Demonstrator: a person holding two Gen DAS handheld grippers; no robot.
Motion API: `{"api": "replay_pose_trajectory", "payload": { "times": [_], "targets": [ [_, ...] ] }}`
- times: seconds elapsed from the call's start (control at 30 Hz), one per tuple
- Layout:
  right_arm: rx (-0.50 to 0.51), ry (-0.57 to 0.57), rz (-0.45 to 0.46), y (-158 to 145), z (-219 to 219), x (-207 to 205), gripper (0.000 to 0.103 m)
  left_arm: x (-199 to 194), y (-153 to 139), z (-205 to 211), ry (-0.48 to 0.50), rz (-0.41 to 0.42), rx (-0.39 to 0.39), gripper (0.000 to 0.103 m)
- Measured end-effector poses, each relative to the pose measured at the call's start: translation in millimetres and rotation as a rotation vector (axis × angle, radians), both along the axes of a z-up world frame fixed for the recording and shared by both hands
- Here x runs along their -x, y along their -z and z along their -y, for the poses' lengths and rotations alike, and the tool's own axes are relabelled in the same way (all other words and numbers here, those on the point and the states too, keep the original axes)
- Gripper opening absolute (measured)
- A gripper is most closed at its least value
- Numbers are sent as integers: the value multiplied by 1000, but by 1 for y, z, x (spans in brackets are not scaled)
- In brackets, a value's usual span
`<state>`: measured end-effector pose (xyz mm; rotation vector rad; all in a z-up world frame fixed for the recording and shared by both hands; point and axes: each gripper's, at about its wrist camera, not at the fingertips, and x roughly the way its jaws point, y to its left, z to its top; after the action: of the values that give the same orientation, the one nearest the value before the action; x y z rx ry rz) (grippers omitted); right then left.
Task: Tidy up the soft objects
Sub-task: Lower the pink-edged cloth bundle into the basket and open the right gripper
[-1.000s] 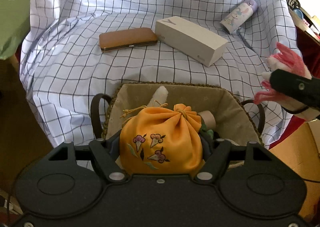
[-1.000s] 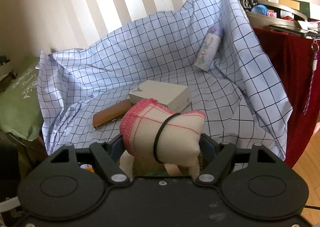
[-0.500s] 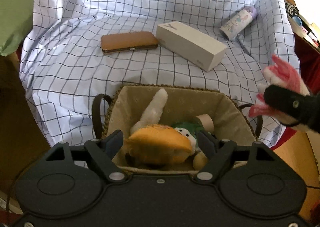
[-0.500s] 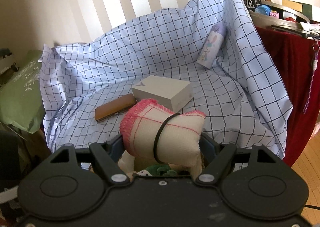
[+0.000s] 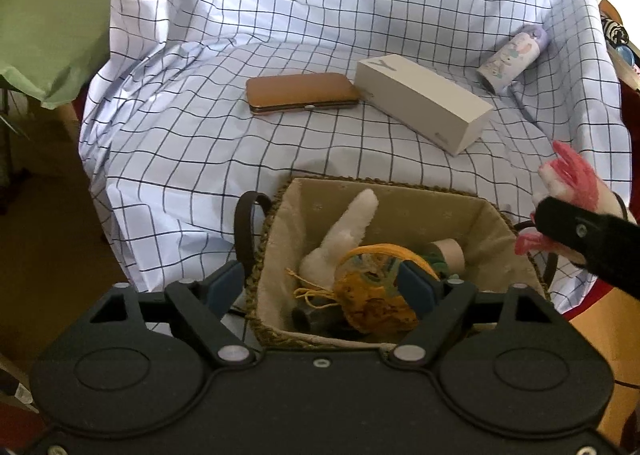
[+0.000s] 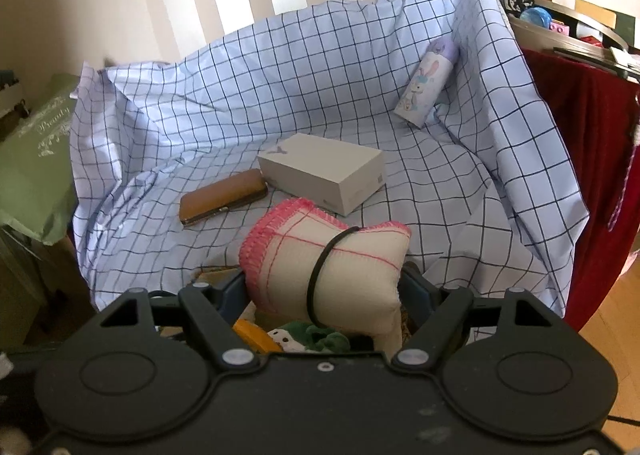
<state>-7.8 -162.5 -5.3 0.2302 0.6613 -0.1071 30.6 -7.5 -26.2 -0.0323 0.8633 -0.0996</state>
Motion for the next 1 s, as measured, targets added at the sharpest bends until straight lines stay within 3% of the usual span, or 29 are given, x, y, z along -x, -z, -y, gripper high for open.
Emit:
{"api": "replay_pose_trajectory", "payload": {
  "times": [0.4, 0.73, 1.0],
  "targets": [
    [51, -13, -63, 19, -5, -34, 79, 5, 0, -3, -28, 25, -36, 88],
    [8, -39, -21, 13, -5, -32, 83, 6, -1, -4, -28, 30, -44, 88],
    [51, -30, -7, 6, -4, -18, 84, 7, -2, -3, -29, 35, -48, 88]
  ]
}}
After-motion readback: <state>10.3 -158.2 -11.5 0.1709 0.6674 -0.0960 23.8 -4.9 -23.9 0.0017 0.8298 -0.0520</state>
